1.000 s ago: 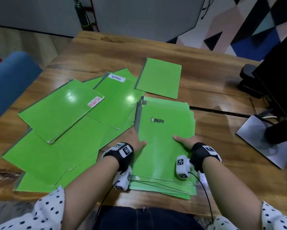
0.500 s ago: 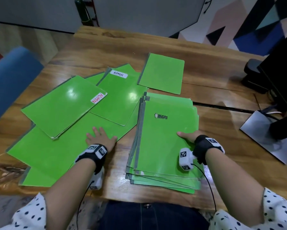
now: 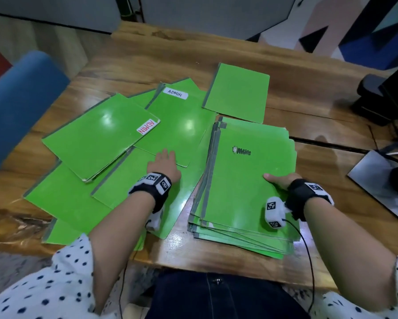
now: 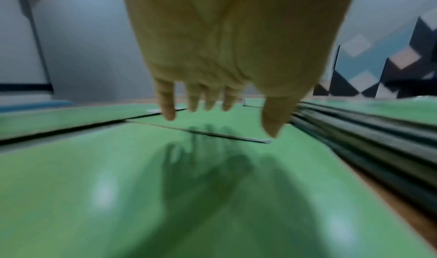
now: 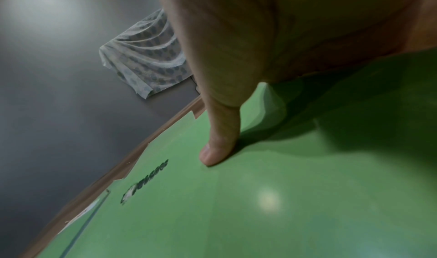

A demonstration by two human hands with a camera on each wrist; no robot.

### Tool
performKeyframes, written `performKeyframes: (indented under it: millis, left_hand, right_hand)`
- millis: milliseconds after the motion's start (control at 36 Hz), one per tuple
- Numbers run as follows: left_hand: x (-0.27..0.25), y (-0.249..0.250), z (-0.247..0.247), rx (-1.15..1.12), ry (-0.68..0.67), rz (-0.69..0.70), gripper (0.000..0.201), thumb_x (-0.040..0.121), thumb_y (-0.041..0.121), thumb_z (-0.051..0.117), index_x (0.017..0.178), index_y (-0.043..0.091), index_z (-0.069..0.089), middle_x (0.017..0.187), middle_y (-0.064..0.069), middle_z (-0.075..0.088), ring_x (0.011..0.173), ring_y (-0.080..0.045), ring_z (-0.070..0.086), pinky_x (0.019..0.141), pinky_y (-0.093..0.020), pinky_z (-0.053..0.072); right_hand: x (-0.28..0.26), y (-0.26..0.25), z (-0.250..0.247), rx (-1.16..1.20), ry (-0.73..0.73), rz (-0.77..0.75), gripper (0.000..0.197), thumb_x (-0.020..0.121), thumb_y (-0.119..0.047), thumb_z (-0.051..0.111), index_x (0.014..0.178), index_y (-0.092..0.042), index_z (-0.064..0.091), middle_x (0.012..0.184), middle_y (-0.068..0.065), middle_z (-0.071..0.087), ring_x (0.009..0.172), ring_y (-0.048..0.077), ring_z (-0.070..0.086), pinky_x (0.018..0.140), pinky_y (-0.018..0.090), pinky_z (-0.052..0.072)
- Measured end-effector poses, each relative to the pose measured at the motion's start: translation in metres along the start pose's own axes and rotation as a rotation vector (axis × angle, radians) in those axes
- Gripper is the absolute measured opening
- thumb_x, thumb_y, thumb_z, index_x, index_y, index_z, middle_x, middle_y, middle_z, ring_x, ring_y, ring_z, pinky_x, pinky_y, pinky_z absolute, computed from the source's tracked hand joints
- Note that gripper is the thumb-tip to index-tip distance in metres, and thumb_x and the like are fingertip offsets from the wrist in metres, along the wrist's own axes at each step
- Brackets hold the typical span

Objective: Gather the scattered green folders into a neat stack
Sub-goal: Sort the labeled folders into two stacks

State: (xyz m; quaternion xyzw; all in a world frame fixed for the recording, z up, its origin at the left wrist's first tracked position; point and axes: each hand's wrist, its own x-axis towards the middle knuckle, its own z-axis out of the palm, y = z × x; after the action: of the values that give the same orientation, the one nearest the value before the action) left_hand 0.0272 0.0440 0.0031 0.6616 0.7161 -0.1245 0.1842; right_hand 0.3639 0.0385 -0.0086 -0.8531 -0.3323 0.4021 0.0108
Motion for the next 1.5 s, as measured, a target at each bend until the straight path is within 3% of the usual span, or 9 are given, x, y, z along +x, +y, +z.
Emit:
performKeyframes:
  millis: [111, 306, 639, 750, 861, 1111, 1222, 1333, 1500]
  left_hand:
    - [0.015, -0.001, 0.002, 0.074, -0.132, 0.139, 0.078, 0.094, 0.052, 0.041, 0.153, 0.02, 0.003, 0.16, -0.002, -0.004, 0.147, -0.027, 0.001, 0.114, -0.056, 0.015]
    - [-0.01, -0.006, 0.014, 0.246, -0.224, 0.217, 0.08, 0.094, 0.054, 0.038, 0.153, 0.014, 0.002, 0.16, -0.004, -0.006, 0.147, -0.028, 0.006, 0.11, -0.05, 0.033]
    - [-0.043, -0.018, -0.005, 0.25, -0.343, 0.441, 0.048, 0.095, 0.051, 0.042, 0.128, 0.019, 0.057, 0.125, 0.0, 0.062, 0.109, -0.017, 0.06, 0.099, -0.035, 0.047]
    - [-0.014, -0.038, -0.004, 0.055, -0.145, 0.245, 0.061, 0.091, 0.052, 0.048, 0.145, 0.027, 0.033, 0.154, -0.002, 0.029, 0.133, -0.029, 0.041, 0.105, -0.048, 0.04]
    - [-0.017, -0.049, 0.025, 0.138, -0.25, 0.165, 0.081, 0.086, 0.062, 0.047, 0.149, 0.046, -0.001, 0.158, 0.007, -0.018, 0.145, -0.04, -0.006, 0.108, -0.068, 0.017]
    - [-0.037, -0.065, 0.017, 0.077, -0.197, 0.304, 0.061, 0.085, 0.058, 0.053, 0.14, 0.036, 0.041, 0.158, 0.009, 0.016, 0.143, -0.03, 0.022, 0.112, -0.051, 0.031]
    - [-0.026, -0.083, 0.006, -0.167, 0.06, -0.062, 0.066, 0.078, 0.051, 0.066, 0.129, 0.013, 0.05, 0.136, -0.013, 0.043, 0.12, -0.028, 0.05, 0.102, -0.042, 0.044]
    - [-0.018, -0.11, 0.003, -0.239, 0.036, -0.499, 0.096, 0.062, 0.066, 0.073, 0.129, 0.004, 0.043, 0.128, -0.018, 0.047, 0.12, -0.033, 0.047, 0.095, -0.049, 0.048]
    - [-0.014, -0.114, 0.005, -0.407, -0.11, -0.521, 0.094, 0.059, 0.053, 0.082, 0.123, -0.003, 0.041, 0.102, -0.017, 0.064, 0.085, -0.03, 0.065, 0.072, -0.037, 0.057]
  right_hand:
    - [-0.002, -0.005, -0.006, -0.026, 0.018, -0.02, 0.089, 0.072, -0.057, 0.073, 0.129, 0.006, 0.047, 0.129, 0.02, 0.055, 0.112, 0.034, 0.057, 0.088, 0.039, 0.049]
    - [0.002, -0.014, -0.016, -0.069, 0.077, -0.022, 0.089, 0.07, -0.057, 0.075, 0.127, 0.006, 0.049, 0.128, 0.021, 0.058, 0.11, 0.035, 0.06, 0.094, 0.044, 0.051]
    - [-0.018, -0.05, -0.048, -0.097, 0.224, -0.092, 0.077, 0.072, -0.046, 0.079, 0.122, 0.005, 0.05, 0.129, 0.021, 0.057, 0.105, 0.035, 0.06, 0.073, 0.036, 0.044]
    - [-0.023, -0.052, -0.048, -0.1, 0.281, -0.092, 0.079, 0.068, -0.05, 0.08, 0.117, 0.004, 0.05, 0.089, 0.015, 0.061, 0.06, 0.024, 0.05, 0.053, 0.033, 0.039]
    - [-0.026, -0.054, -0.049, -0.116, 0.316, -0.099, 0.081, 0.062, -0.053, 0.083, 0.113, 0.002, 0.052, 0.073, 0.011, 0.056, 0.06, 0.023, 0.053, 0.046, 0.029, 0.036]
    - [-0.029, -0.062, -0.064, -0.179, 0.333, -0.111, 0.093, 0.061, -0.056, 0.082, 0.123, 0.005, 0.047, 0.092, 0.016, 0.059, 0.056, 0.022, 0.05, 0.044, 0.028, 0.035]
    - [-0.027, -0.065, -0.067, -0.195, 0.348, -0.112, 0.096, 0.058, -0.057, 0.083, 0.124, 0.002, 0.046, 0.102, 0.019, 0.064, 0.066, 0.027, 0.057, 0.051, 0.032, 0.042]
    - [-0.031, -0.066, -0.067, -0.21, 0.344, -0.105, 0.093, 0.059, -0.056, 0.083, 0.123, 0.001, 0.045, 0.09, 0.016, 0.06, 0.064, 0.026, 0.057, 0.053, 0.033, 0.044]
    - [-0.033, -0.069, -0.069, -0.246, 0.342, -0.101, 0.094, 0.059, -0.057, 0.083, 0.123, 0.001, 0.046, 0.09, 0.015, 0.059, 0.073, 0.03, 0.059, 0.059, 0.035, 0.047]
